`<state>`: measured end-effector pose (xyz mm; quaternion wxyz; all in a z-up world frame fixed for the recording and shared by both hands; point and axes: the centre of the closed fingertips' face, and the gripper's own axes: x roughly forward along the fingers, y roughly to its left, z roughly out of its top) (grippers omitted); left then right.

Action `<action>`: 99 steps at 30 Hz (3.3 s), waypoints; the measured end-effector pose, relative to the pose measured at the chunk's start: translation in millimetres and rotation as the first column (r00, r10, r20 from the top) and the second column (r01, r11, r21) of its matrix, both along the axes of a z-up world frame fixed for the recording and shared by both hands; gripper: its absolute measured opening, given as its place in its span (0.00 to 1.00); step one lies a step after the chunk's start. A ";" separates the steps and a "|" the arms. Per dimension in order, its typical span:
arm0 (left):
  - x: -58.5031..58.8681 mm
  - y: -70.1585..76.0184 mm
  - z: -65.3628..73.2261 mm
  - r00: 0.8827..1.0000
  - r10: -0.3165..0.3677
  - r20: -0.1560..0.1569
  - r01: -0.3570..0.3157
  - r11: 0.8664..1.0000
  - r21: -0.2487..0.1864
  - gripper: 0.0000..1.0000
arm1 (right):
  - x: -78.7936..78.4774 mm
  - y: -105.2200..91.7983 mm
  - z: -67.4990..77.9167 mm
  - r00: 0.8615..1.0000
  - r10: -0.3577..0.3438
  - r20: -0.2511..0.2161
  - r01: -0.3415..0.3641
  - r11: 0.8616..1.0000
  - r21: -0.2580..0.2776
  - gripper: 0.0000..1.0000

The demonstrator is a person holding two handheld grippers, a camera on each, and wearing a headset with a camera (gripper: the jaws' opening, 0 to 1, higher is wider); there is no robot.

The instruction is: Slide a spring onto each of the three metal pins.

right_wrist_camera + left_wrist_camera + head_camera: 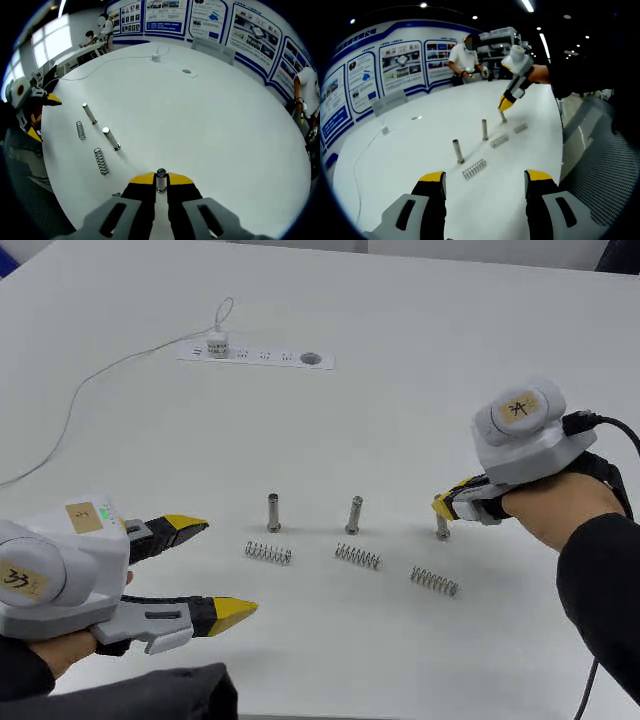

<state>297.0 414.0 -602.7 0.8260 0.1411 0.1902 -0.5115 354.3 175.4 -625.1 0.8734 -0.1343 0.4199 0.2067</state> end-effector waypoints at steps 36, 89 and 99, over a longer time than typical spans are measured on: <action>0.4 -0.4 -0.7 1.000 0.000 -0.002 0.000 1.000 0.000 0.65 | -17.5 -2.6 -10.4 0.999 -0.032 -0.037 0.034 0.998 0.049 0.02; -0.5 0.7 -2.2 1.000 0.001 -0.009 -0.001 1.000 0.004 0.65 | -48.0 28.1 -22.3 0.987 0.133 -0.093 -0.124 0.988 0.090 0.10; -1.1 0.1 -2.2 1.000 0.000 -0.010 0.000 1.000 0.003 0.65 | -57.7 45.5 -32.4 0.963 0.240 -0.125 -0.234 0.970 0.061 0.13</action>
